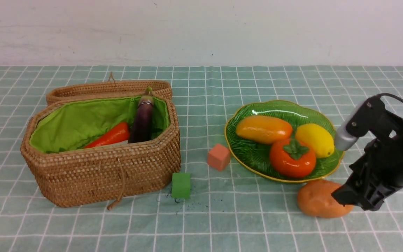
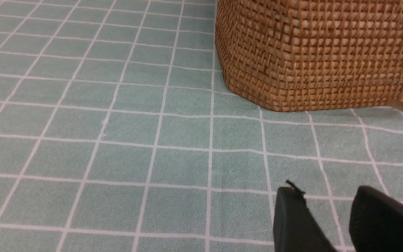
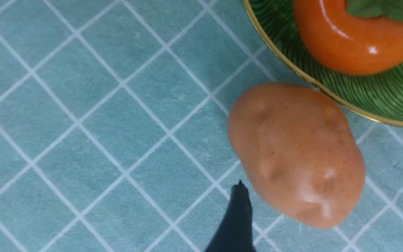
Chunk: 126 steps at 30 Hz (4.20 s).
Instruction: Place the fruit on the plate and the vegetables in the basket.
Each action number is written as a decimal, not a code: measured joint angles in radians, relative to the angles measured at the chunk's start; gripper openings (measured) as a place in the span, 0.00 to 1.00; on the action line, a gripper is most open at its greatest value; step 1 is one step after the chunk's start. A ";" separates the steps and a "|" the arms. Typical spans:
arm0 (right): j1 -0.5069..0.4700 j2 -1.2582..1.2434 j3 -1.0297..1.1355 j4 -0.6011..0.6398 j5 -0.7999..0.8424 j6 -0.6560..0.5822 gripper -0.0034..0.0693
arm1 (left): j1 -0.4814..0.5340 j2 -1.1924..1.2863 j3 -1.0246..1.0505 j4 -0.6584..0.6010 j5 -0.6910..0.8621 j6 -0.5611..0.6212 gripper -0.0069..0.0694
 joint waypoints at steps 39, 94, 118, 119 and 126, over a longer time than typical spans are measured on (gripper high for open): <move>0.048 -0.040 -0.076 0.016 0.107 -0.096 0.79 | 0.000 0.000 0.000 0.000 0.000 0.000 0.40; 0.417 0.165 -0.952 -0.347 0.557 0.613 0.03 | 0.000 0.000 0.000 0.000 0.000 0.000 0.40; 0.417 -0.939 0.347 -0.296 -0.005 0.883 0.02 | 0.000 0.000 0.000 0.000 0.000 0.000 0.40; 0.417 -0.948 0.353 -0.293 0.005 0.889 0.03 | 0.000 0.000 0.000 0.000 0.000 0.000 0.40; 0.417 -0.959 0.379 -0.292 0.079 0.897 0.03 | 0.000 0.000 0.000 0.000 0.000 0.000 0.40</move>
